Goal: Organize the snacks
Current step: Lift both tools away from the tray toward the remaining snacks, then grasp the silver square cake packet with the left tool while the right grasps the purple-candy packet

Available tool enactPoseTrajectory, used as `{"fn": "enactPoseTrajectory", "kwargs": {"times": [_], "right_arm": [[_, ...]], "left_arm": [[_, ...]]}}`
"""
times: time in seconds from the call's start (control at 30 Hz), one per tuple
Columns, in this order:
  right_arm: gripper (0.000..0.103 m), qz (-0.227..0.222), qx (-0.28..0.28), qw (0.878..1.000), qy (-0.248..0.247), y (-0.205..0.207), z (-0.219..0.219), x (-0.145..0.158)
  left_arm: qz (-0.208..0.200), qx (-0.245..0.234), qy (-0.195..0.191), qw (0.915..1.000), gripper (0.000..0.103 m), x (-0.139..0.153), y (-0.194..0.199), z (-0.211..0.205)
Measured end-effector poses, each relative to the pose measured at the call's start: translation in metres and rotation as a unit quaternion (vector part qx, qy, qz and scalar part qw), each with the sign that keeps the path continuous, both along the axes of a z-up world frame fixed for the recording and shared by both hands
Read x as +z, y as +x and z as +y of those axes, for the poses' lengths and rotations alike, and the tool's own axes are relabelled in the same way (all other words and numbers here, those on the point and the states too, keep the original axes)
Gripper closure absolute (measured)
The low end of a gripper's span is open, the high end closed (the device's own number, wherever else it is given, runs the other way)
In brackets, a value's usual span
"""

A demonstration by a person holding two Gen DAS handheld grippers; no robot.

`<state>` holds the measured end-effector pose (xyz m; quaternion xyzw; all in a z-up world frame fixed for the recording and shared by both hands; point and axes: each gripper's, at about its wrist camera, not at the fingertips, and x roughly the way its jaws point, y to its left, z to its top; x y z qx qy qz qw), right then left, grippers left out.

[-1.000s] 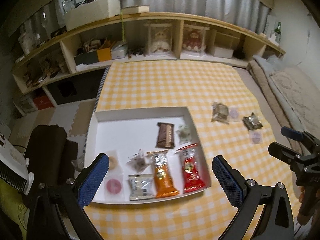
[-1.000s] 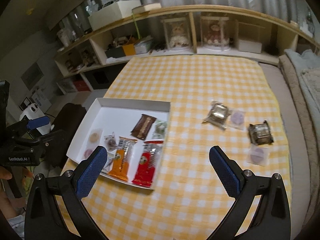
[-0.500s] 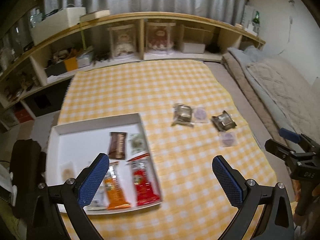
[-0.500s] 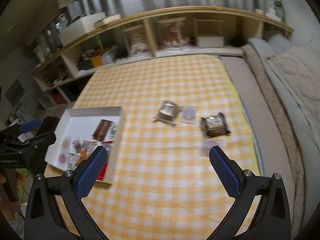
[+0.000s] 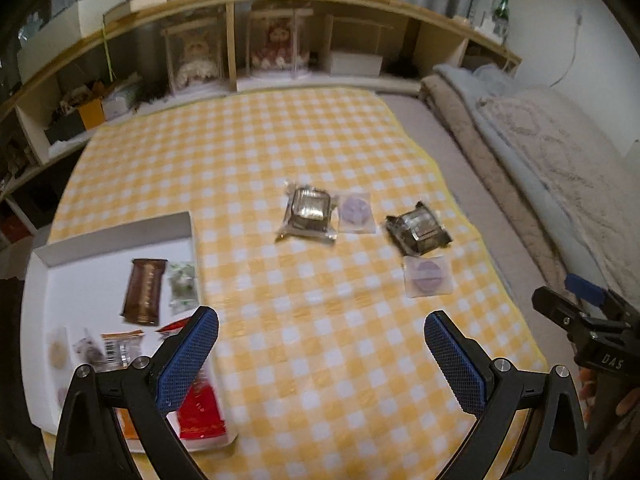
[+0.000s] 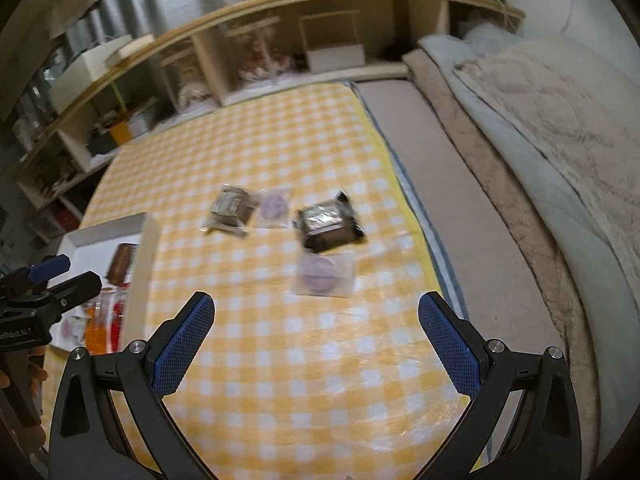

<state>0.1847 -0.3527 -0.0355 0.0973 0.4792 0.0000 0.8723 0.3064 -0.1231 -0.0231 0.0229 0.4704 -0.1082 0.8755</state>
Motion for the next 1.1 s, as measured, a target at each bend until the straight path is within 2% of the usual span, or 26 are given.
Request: {"fn": "enactPoseTrajectory", "kwargs": {"times": [0.3, 0.47, 0.67, 0.87, 0.93, 1.1], "right_arm": [[0.000, 0.031, -0.042, 0.998, 0.032, 0.021, -0.025, -0.064], [0.000, 0.035, -0.037, 0.999, 0.009, 0.041, -0.018, -0.089], [0.000, 0.054, -0.001, 0.999, 0.009, 0.066, 0.000, -0.120], [0.000, 0.083, 0.004, 0.996, 0.017, 0.093, 0.013, -0.148], [0.000, 0.094, -0.004, 0.995, 0.020, 0.098, 0.014, -0.155], [0.002, 0.106, -0.037, 0.993, 0.028, 0.101, 0.011, -0.159]], "left_arm": [[0.028, 0.004, 0.003, 0.9996, 0.000, -0.068, 0.088, -0.017], [0.029, -0.013, -0.006, 0.9995, 0.000, -0.092, 0.138, -0.029], [0.026, -0.019, 0.003, 0.9995, 0.000, -0.118, 0.197, -0.035], [0.067, -0.007, 0.011, 0.9977, 0.000, -0.148, 0.249, -0.033], [0.089, 0.001, 0.017, 0.9958, 0.004, -0.160, 0.265, -0.032], [0.105, -0.004, 0.040, 0.9936, 0.014, -0.178, 0.288, -0.042]]}}
